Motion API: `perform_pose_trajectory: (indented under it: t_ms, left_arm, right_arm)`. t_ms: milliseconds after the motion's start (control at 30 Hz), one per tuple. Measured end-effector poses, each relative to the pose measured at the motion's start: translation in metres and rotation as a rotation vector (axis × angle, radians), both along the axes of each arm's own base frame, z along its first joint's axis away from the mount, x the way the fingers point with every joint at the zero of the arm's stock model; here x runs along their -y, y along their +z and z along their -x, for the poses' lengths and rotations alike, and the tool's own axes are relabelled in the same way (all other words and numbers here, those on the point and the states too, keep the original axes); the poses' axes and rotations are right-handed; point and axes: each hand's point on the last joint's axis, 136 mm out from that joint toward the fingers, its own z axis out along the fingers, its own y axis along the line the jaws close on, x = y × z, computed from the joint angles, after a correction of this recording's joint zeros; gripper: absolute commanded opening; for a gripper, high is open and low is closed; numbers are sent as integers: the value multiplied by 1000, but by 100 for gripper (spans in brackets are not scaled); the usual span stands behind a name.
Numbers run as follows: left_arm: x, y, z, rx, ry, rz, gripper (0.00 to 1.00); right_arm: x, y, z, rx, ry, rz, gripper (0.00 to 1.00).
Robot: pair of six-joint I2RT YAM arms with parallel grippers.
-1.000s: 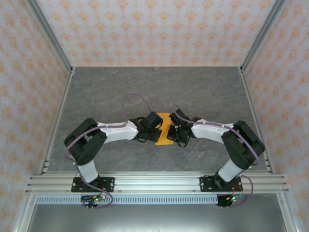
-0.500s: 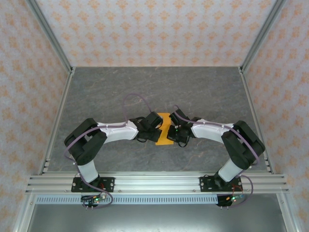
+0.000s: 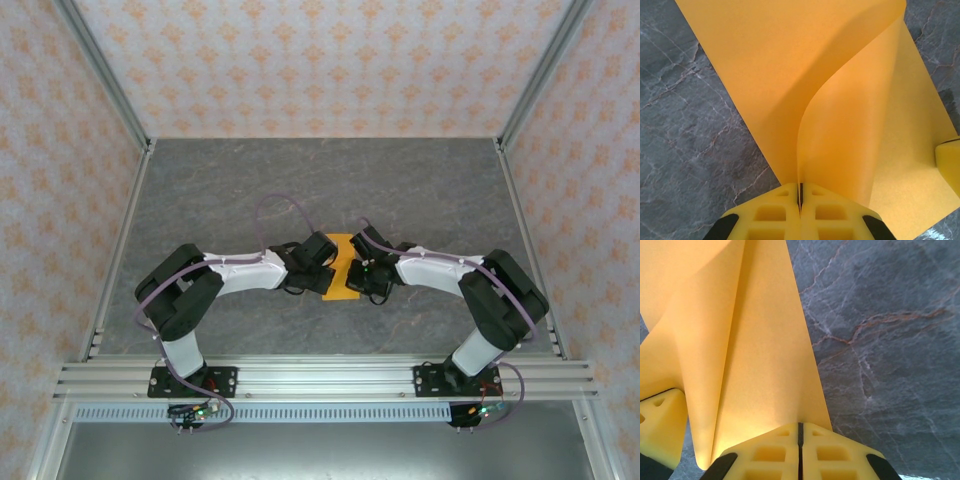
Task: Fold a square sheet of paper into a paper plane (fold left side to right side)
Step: Fold the triangle a second time at the center of the table.
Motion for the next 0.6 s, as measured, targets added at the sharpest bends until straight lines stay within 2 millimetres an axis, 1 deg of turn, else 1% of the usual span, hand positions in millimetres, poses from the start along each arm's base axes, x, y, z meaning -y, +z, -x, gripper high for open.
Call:
perform_pose_trajectory:
  t_ms: [600]
  left_arm:
    - [0, 1, -1, 6, -9, -1, 0]
  right_arm:
    - [0, 0, 0, -4, 4, 5, 8]
